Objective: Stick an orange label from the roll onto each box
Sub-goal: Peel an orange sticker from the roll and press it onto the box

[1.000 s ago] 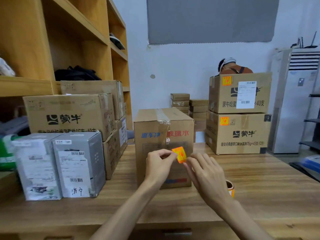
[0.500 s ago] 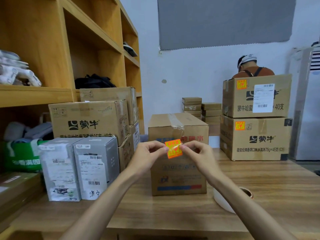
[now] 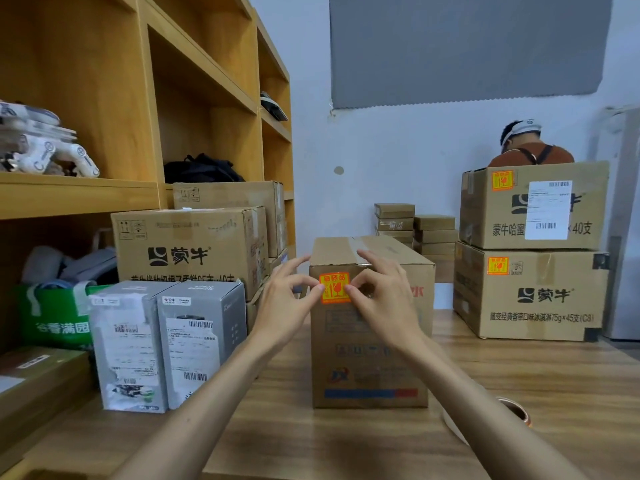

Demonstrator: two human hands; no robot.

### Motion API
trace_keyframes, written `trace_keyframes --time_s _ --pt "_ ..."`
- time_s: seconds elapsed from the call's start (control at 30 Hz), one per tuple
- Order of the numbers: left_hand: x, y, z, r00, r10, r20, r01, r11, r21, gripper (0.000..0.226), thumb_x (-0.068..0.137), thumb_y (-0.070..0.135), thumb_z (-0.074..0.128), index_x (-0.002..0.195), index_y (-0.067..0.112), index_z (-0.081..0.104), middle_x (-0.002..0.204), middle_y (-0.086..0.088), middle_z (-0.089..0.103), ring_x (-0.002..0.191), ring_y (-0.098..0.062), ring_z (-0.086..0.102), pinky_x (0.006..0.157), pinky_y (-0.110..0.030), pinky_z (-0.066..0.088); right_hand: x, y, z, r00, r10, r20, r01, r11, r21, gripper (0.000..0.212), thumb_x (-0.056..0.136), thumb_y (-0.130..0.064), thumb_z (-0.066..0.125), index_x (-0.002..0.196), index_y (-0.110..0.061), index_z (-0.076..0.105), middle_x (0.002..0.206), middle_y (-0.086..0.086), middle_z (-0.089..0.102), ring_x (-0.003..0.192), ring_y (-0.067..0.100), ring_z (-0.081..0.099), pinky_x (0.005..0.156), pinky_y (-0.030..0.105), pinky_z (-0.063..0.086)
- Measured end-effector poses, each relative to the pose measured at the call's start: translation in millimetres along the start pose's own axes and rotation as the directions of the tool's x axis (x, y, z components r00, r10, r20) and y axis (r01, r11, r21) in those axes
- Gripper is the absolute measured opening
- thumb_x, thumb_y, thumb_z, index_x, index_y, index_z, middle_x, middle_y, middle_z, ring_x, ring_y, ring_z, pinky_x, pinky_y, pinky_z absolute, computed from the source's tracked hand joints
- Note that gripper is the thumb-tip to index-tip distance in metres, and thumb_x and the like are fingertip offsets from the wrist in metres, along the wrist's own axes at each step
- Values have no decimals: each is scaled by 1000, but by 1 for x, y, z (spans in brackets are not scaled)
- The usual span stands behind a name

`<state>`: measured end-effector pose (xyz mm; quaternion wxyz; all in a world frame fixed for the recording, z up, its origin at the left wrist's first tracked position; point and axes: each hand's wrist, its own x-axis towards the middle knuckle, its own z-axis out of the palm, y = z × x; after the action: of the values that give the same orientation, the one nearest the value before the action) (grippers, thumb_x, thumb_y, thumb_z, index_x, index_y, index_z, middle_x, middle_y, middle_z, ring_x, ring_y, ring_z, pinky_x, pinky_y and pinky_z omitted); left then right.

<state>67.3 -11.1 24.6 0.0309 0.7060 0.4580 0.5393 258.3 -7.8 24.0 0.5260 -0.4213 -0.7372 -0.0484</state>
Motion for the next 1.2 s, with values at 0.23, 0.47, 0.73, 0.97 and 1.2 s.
trace_keyframes --time_s 0.23,0.47,0.73,0.97,1.2 --pt "14 -10 4 999 -33 12 33 999 -19 8 92 30 71 87 29 78 139 14 59 132 0 39 106 -30 27 11 8 18 1000 6 -18 -6 999 -34 13 87 -25 72 77 -17 68 134 -1 60 131 14 44 118 38 22" --pt "18 -17 10 1000 -13 -20 14 1000 22 11 91 31 73 88 24 80 132 13 63 127 -5 43 100 -31 30 14 15 29 996 -21 -84 13 996 -86 15 86 -27 73 74 -19 66 121 -3 63 118 16 51 107 33 27" --pt "20 -19 16 997 37 -69 -29 993 115 14 90 28 73 80 20 80 125 11 65 122 -11 44 98 -33 37 13 19 39 986 -56 -155 28 984 -176 18 83 -23 75 71 -18 63 116 0 63 111 19 52 105 36 29" --pt "21 -11 19 990 93 -105 -53 940 337 16 88 30 71 77 19 76 115 7 62 112 -13 46 89 -35 45 15 19 45 981 -66 -181 20 969 -246 19 79 -22 76 70 -16 60 112 2 63 107 23 54 104 38 32" --pt "23 -10 16 986 118 -121 -55 902 429 22 87 39 72 76 23 62 102 8 54 105 -12 46 84 -31 42 18 10 36 981 -80 -177 24 954 -299 30 78 -22 76 84 -17 47 86 -1 55 83 22 50 89 36 38"
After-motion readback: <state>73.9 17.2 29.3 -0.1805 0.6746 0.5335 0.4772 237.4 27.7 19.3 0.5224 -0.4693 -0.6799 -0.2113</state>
